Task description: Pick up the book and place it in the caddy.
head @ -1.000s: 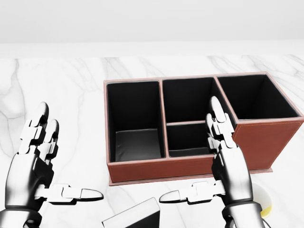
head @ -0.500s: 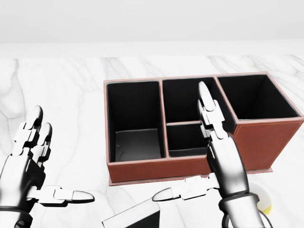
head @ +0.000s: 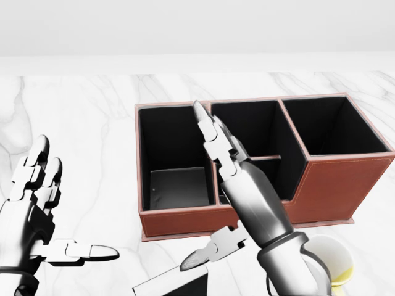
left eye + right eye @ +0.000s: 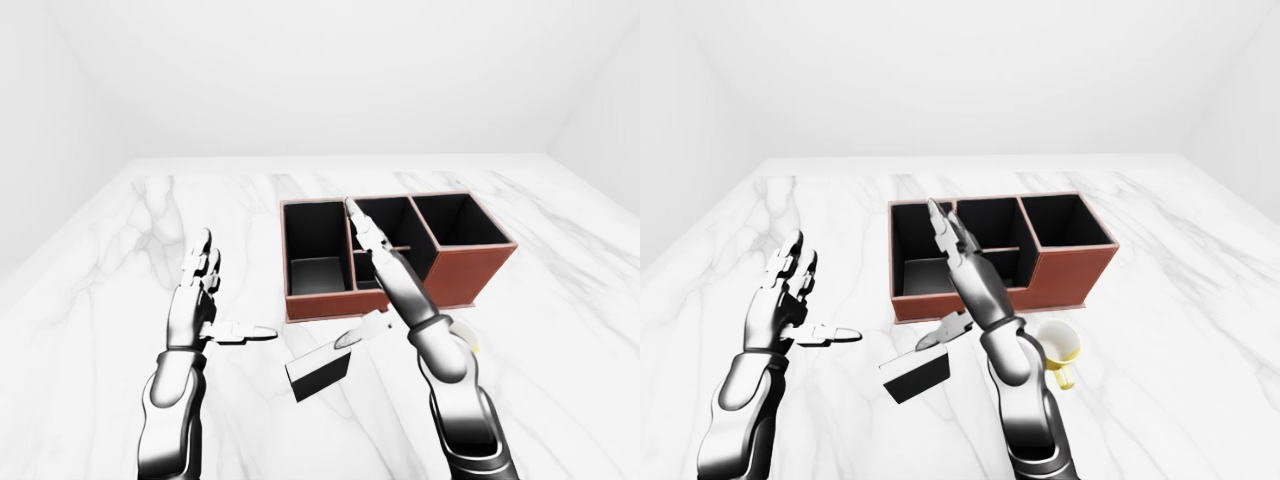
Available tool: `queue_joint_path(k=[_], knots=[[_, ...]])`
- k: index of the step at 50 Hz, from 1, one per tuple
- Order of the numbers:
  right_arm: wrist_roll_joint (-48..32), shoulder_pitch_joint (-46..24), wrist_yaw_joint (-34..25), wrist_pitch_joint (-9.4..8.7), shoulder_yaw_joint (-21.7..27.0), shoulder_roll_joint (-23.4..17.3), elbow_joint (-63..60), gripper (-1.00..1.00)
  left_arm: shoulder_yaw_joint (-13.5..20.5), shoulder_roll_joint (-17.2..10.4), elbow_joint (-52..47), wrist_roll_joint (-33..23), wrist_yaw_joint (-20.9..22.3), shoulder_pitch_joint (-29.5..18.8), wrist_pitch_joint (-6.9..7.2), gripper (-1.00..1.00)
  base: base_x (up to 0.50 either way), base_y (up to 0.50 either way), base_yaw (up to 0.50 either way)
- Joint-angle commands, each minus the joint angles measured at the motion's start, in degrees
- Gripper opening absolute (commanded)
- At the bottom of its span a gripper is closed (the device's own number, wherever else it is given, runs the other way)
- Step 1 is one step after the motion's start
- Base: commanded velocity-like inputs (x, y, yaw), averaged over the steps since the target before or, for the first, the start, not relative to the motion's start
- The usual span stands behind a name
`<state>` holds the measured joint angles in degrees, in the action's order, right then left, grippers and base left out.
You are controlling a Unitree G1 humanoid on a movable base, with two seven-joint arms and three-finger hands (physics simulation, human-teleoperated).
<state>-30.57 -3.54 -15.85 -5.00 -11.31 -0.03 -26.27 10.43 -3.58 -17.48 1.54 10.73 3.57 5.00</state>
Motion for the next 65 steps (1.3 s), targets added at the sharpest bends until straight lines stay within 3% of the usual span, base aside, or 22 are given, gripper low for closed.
queue_joint_path(k=[1, 11, 25, 65], knots=[[-12.09, -0.67, -6.32, 0.00, -3.41, 0.59, 0.03, 1.00, 0.17, -0.04, -0.43, 0.05, -0.37, -0.11, 0.00, 1.00, 0.00, 0.00, 0.00], [-23.29, 1.94, -12.49, 0.00, -7.44, 2.12, -1.37, 1.00, 0.07, -0.01, -0.16, -0.06, -0.51, -0.17, 0.00, 1.00, 0.00, 0.00, 0.00], [-29.52, 3.45, -14.79, 0.00, -9.39, 3.21, -0.94, 1.00, -0.23, 0.10, -0.04, -0.16, -0.48, -0.02, 0.00, 1.00, 0.00, 0.00, 0.00], [-30.92, 6.33, -7.61, 0.00, -14.62, 3.52, 11.63, 1.00, 0.22, 0.07, -1.55, 0.38, -0.27, 0.08, 0.00, 1.00, 0.00, 0.00, 0.00]])
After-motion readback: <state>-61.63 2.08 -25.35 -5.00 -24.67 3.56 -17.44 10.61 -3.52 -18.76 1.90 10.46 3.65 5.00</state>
